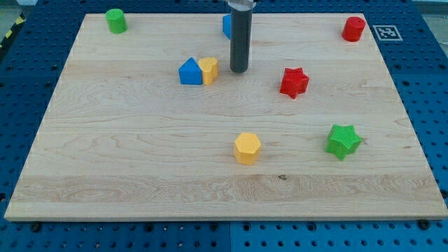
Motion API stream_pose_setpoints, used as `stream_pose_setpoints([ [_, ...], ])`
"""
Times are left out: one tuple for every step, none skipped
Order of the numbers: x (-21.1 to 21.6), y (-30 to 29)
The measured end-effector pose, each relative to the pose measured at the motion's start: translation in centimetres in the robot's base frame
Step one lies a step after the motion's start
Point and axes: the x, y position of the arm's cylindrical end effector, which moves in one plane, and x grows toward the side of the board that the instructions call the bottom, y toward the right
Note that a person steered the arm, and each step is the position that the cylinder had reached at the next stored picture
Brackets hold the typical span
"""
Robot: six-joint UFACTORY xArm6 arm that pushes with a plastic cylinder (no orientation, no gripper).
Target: Move the red star slightly to the right
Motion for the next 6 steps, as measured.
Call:
stream_pose_setpoints([
  [0.3, 0.0],
  [0.3, 0.0],
  [0.3, 0.0],
  [0.3, 5.3],
  [0.3, 7.8],
  [-0.6, 9.4],
])
